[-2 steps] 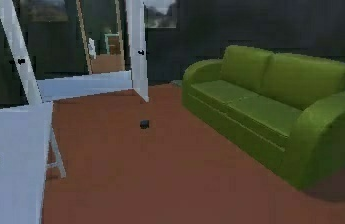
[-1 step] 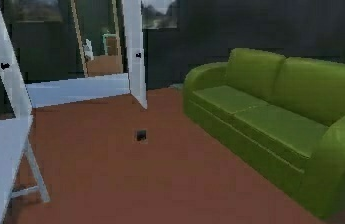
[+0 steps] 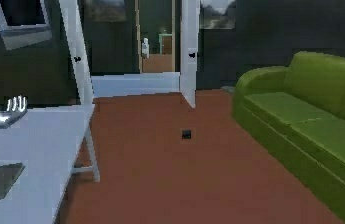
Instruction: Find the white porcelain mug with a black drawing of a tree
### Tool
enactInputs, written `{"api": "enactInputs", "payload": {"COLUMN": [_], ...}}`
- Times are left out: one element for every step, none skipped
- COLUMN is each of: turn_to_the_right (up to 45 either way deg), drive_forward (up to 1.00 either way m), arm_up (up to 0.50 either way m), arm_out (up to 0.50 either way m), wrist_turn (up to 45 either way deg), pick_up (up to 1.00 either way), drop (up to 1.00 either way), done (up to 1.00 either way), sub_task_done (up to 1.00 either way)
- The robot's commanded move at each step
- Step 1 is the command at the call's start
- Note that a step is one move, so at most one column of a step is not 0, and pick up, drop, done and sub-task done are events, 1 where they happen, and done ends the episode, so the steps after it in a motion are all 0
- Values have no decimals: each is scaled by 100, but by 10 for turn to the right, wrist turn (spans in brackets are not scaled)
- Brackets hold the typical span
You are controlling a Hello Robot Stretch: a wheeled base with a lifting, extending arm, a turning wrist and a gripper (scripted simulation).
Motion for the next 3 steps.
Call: {"api": "enactInputs", "payload": {"turn_to_the_right": [0,0,-30], "drive_forward": [100,100,0], "arm_up": [0,0,0], "arm_out": [0,0,0], "wrist_turn": [0,0,0], "pick_up": [0,0,0], "drop": [0,0,0], "done": [0,0,0], "sub_task_done": [0,0,0]}}
